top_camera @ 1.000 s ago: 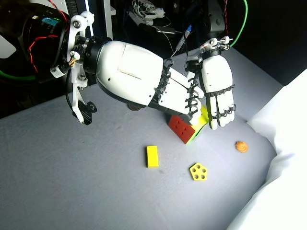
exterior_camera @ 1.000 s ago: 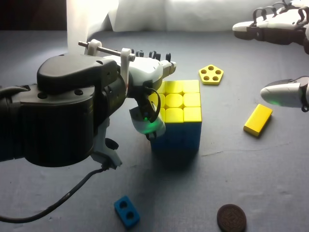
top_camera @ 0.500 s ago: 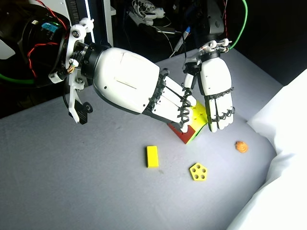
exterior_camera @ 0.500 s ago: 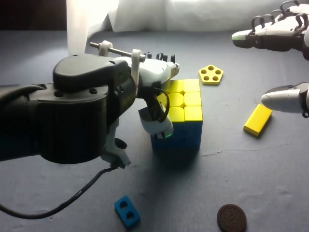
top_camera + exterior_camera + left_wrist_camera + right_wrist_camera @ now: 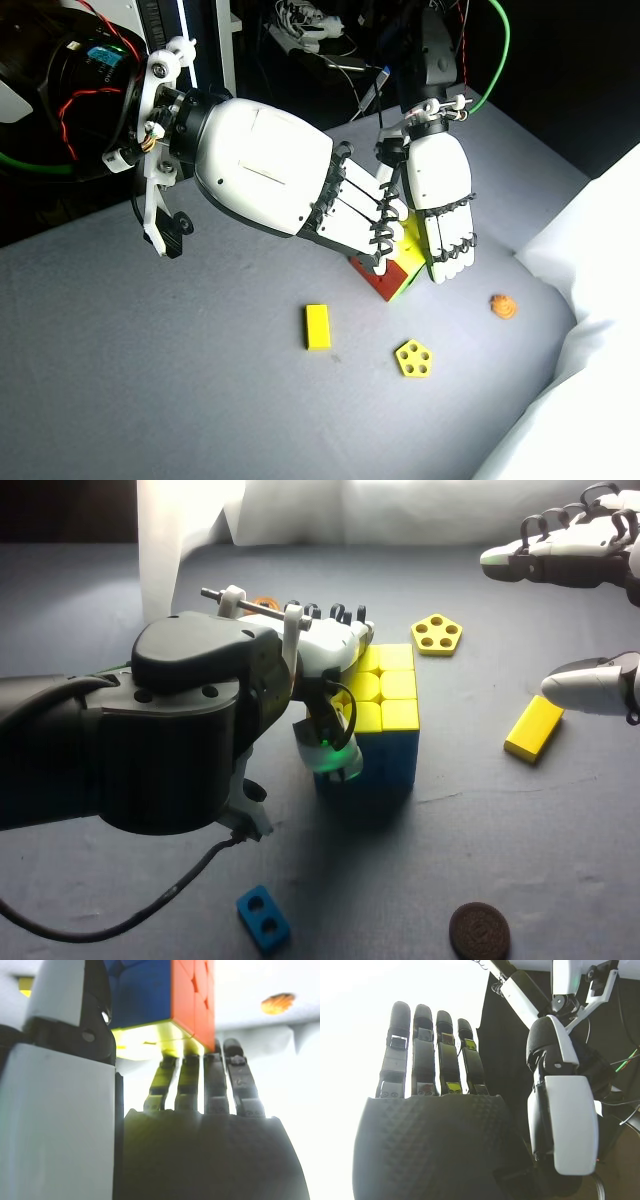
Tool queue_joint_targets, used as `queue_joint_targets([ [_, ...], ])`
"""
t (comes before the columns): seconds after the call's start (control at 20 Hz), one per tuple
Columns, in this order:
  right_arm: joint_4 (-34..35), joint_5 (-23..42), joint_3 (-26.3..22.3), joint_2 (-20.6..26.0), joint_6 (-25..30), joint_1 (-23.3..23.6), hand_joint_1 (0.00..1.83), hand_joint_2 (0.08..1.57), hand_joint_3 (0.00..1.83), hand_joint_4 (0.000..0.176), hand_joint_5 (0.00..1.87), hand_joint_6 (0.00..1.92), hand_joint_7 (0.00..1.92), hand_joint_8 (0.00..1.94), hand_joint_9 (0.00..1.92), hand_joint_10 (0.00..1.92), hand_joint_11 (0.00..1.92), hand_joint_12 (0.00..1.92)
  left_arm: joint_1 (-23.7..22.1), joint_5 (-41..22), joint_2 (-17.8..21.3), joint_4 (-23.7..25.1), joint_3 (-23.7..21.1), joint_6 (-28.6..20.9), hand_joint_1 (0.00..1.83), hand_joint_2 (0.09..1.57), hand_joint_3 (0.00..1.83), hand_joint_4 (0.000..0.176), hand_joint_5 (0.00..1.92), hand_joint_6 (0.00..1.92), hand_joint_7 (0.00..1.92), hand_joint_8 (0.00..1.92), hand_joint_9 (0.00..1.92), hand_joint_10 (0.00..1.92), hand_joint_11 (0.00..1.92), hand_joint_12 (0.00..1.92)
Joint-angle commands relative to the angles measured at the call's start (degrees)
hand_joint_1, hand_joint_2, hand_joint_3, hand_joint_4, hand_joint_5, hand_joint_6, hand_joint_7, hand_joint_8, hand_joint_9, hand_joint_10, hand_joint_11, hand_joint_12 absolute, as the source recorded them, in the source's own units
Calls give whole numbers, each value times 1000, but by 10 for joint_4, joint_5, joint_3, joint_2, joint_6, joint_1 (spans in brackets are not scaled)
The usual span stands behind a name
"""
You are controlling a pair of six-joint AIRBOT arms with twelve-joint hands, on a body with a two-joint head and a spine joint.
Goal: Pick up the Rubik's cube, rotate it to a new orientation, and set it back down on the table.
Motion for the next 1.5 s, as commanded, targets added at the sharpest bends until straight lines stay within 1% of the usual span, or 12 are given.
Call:
queue_joint_targets([
  [0.0,0,64,-2,2,0,3,511,1206,1,0,187,1,241,3,248,1,0,746,5,2,-2,20,3,1,1008,1045,0,0,0,0,0,0,0,0,0,0],
  [0.3,0,62,-4,2,-4,3,527,1207,0,0,182,8,244,5,256,8,0,643,5,2,-9,20,16,1,1028,1026,0,0,0,0,0,0,0,0,0,0],
  [0.6,-1,60,-5,2,-7,3,545,1195,0,0,205,12,262,4,276,10,0,746,5,-1,-13,18,21,1,1049,1054,7,0,0,0,0,0,6,2,27,13],
  [0.65,-1,60,-6,2,-8,3,559,1191,0,0,211,13,267,5,280,11,0,758,5,-1,-13,18,21,1,1067,1071,0,0,16,3,24,11,62,0,5,169],
  [0.8,-1,60,-6,2,-8,3,554,1194,0,0,204,5,255,0,282,9,0,831,7,-4,-13,16,21,1,1073,1156,2,0,331,23,437,72,436,151,0,1020],
  [0.9,-1,60,-6,2,-9,3,559,1200,2,0,223,9,282,4,281,6,0,756,7,-4,-13,16,21,1,1185,1071,0,0,588,67,414,757,362,1054,107,1419],
  [0.95,-1,60,-6,2,-9,3,558,1201,2,0,224,9,284,4,280,5,0,746,7,-4,-13,16,21,1,1194,1066,0,0,607,74,336,984,330,1177,101,1477],
  [1.0,-2,60,-6,2,-9,3,526,1208,5,0,216,5,295,7,280,5,0,754,6,-4,-12,16,21,1,1128,1180,1,0,746,1039,287,1513,284,1606,159,1744],
  [1.05,-2,60,-6,2,-9,3,567,1196,0,0,243,14,318,10,294,9,0,792,5,-4,-12,16,21,1,1130,1283,19,0,715,1291,472,1743,333,1766,259,1880],
  [1.15,-2,60,-6,2,-10,3,585,1191,0,0,255,12,329,3,308,11,0,801,1,-4,-11,16,20,1,1082,1353,16,0,577,1520,533,1816,376,1848,360,1919],
  [1.25,-2,60,-7,2,-13,3,576,1200,3,0,240,5,321,0,301,7,0,788,-7,-3,-5,16,16,2,1108,1358,2,0,607,1443,519,1881,388,1893,416,1921],
  [1.45,-1,56,-10,2,-35,-1,572,1199,0,0,220,1,322,3,304,6,0,782,-30,-3,15,-4,-1,26,1061,1389,6,0,506,1593,519,1872,358,1913,405,1921],
])
